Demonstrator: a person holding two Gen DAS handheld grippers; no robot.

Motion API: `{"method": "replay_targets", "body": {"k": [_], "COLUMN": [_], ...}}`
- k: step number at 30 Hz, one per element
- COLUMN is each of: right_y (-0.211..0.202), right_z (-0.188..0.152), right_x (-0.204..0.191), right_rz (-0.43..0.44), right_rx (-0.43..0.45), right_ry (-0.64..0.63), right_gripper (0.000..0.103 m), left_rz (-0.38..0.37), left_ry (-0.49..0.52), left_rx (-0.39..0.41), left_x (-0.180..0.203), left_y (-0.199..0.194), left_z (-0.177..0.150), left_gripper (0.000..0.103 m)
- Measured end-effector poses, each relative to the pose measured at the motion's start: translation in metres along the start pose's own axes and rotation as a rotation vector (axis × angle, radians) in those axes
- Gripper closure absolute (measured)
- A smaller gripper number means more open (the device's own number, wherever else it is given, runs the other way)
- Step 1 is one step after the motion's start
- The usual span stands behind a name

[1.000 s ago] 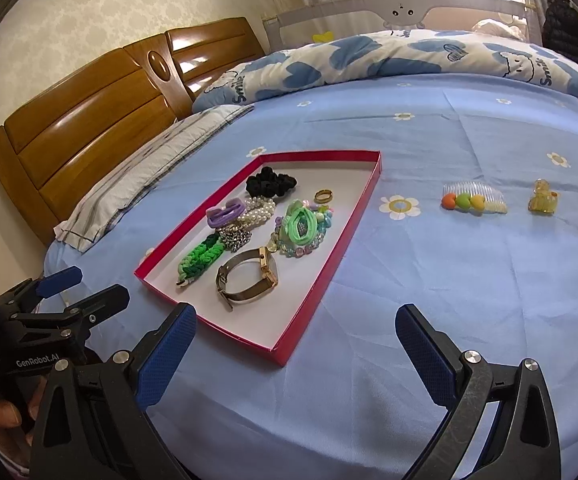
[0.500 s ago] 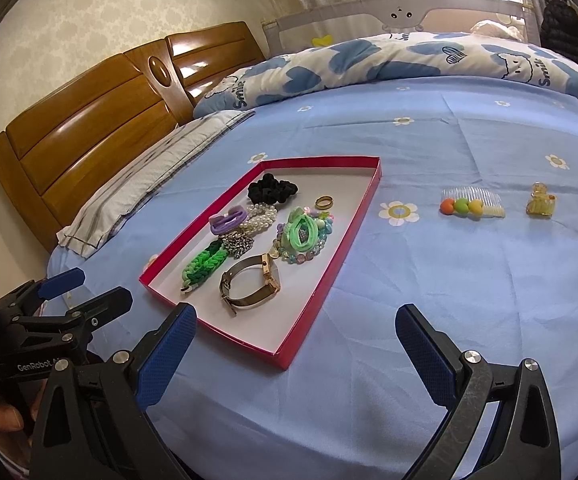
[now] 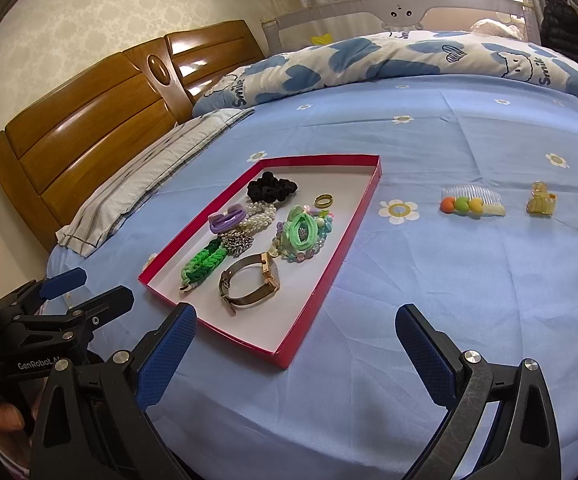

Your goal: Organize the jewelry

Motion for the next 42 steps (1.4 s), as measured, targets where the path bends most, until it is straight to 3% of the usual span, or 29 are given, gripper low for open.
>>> {"method": "replay_targets", "body": {"k": [42], "right_y": [-0.0004], "right_z": [0.0016], "right_x": [-0.0011], "right_rz": [0.001], "right_rx": [-0.001], "right_ry": [-0.006], "right_gripper": [0.002], "left_rz": [-0.002], "left_ry": [0.004], "left_rx": [-0.008], "left_x": [0.0019], "left_y": [0.0021], "left_z": [-0.0037], "left_gripper": [0.0]}}
Point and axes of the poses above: each gripper's, at about its wrist camera, not at the fingertips, and y roughly the way its jaws point, x to its right, z to its top, the point moved 4 cm from there along y, roughly the way its jaws point, and after that the axes turned 14 degrees about -z, right-handed, at the moved point
